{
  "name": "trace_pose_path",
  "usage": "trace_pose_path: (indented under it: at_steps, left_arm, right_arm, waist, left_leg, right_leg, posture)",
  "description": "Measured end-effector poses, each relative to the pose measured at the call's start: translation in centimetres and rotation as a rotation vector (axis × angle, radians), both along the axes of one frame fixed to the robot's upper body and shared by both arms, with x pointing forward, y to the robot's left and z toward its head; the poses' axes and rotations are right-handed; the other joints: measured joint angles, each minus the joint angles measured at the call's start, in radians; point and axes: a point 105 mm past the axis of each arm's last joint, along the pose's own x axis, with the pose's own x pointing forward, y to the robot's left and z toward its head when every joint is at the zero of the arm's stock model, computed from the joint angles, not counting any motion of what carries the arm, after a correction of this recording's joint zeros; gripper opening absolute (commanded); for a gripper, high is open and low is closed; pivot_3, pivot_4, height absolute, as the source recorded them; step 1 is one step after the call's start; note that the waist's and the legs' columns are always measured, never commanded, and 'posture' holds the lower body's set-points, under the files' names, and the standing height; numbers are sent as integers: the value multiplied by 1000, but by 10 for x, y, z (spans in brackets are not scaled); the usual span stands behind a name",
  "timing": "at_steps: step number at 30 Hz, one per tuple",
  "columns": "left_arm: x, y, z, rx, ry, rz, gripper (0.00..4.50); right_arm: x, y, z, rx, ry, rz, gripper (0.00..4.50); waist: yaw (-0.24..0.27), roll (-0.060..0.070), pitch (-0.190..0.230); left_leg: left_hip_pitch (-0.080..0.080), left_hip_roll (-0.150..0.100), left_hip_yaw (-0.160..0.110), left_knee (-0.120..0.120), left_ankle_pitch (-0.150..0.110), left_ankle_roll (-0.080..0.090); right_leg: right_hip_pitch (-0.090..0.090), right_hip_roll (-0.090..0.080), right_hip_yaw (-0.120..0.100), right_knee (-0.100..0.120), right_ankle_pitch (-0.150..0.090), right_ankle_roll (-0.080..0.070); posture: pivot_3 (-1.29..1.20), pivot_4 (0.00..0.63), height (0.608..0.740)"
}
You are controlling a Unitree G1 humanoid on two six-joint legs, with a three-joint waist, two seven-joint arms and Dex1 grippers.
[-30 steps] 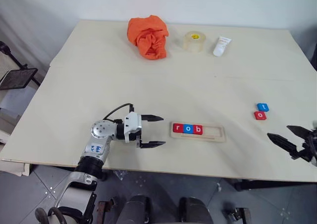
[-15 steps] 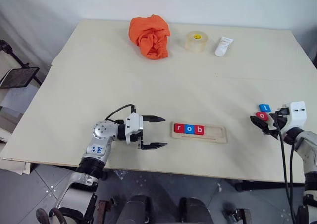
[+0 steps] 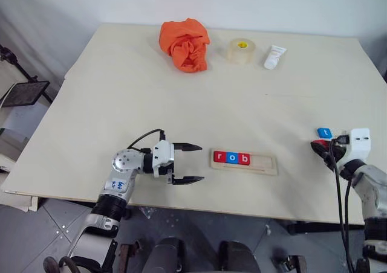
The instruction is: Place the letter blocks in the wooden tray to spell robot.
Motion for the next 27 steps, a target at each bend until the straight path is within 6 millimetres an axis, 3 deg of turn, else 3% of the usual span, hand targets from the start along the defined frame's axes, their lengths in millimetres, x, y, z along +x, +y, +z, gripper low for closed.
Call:
trace_pose_path:
  at_steps: [6,11,20,27]
  left_arm:
    - [1,0,0,2,2,-5,4500]
    - [4,-3,5,2,-11,-16,4500]
    - [6,-4,4,1,1,-24,4500]
    - [6,-4,4,2,1,-25,4500]
  right_arm:
    - [-25,17,-4,0,15,-84,1466]
    - [-42,43,-4,46,-3,-104,1466]
    - [-43,52,-11,71,20,-114,4493]
    - [-53,56,2,-9,25,-19,4493]
  waist:
    - [-3,0,0]
    - [-3,1,0]
    - [-4,1,0]
    - [-3,1,0]
  left_leg:
    - [0,0,2,0,0,0]
    - [1,0,3,0,0,0]
    - [1,0,3,0,0,0]
    - [1,-1,3,0,0,0]
  right_leg:
    - [-1,0,2,0,0,0]
    - [-1,1,4,0,0,0]
    - [-1,1,5,1,0,0]
    - [-1,1,5,0,0,0]
  posture:
    - [0,150,740]
    - [0,150,740]
    - [0,150,740]
    - [0,150,740]
